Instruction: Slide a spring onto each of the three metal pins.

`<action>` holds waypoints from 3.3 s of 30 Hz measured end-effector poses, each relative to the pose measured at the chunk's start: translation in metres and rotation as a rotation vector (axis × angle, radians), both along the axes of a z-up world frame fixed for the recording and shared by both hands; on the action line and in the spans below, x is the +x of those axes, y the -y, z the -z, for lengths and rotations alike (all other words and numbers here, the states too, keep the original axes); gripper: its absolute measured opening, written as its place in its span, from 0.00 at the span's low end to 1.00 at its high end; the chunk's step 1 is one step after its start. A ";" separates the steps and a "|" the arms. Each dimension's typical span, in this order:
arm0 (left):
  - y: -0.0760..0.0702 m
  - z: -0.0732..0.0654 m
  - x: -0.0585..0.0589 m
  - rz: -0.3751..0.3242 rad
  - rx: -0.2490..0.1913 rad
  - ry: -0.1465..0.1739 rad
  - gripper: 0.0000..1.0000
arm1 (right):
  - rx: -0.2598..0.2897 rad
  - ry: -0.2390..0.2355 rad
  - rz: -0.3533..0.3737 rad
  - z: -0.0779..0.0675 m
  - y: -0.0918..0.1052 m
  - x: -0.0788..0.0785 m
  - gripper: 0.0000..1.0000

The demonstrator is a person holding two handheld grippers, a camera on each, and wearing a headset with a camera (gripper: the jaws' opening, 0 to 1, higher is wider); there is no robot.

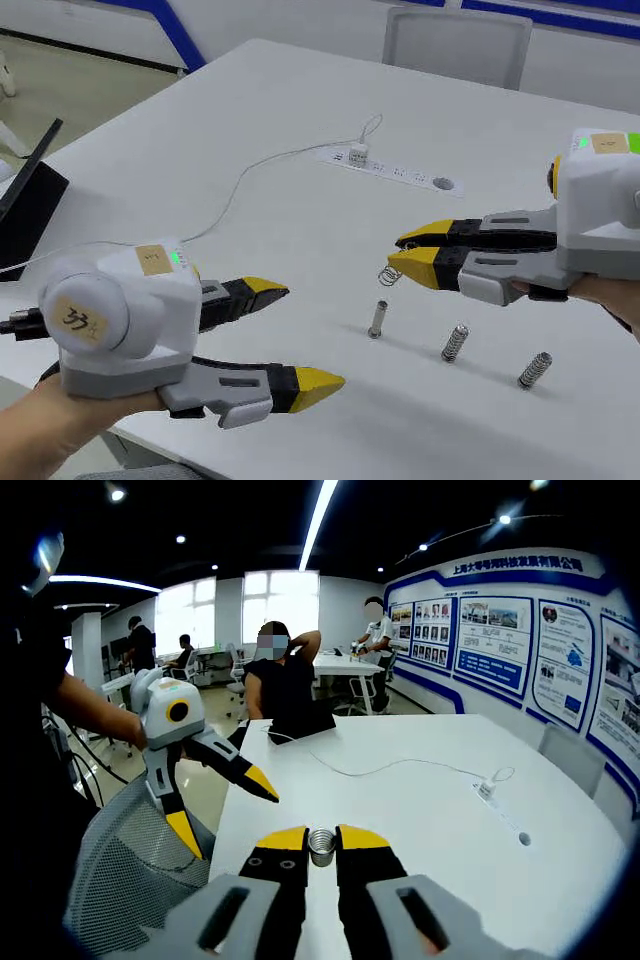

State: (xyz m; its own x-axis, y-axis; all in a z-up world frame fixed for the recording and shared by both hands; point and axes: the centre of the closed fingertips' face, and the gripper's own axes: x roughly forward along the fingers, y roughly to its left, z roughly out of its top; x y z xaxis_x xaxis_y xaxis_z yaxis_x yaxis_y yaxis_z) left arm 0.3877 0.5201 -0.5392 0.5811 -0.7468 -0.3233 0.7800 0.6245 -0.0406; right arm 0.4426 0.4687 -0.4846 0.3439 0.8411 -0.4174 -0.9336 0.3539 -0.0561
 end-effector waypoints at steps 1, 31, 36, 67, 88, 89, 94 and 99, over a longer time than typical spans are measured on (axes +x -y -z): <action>-0.002 0.000 0.001 -0.007 -0.003 0.000 0.68 | -0.007 0.003 0.004 0.001 0.000 0.002 0.11; -0.038 0.012 0.011 -0.179 -0.080 -0.082 0.98 | -0.209 -0.128 0.148 0.098 0.007 0.057 0.11; -0.037 0.012 0.010 -0.178 -0.085 -0.084 0.99 | -0.238 -0.141 0.154 0.107 0.007 0.059 0.11; -0.043 0.015 0.006 -0.211 -0.076 -0.107 1.00 | -0.394 -0.169 0.133 0.161 0.007 0.056 0.12; -0.028 -0.006 0.007 -0.194 -0.060 -0.070 0.99 | -0.118 -0.109 0.132 0.094 0.023 0.017 0.23; -0.027 -0.008 0.007 -0.193 -0.060 -0.067 0.99 | -0.104 -0.105 0.130 0.089 0.025 0.013 0.24; -0.022 -0.020 0.013 -0.193 -0.074 -0.040 0.98 | -0.025 -0.061 0.156 0.065 0.042 -0.002 0.28; -0.015 -0.031 0.020 -0.195 -0.084 -0.017 0.98 | 0.036 -0.037 0.201 0.044 0.069 -0.015 0.31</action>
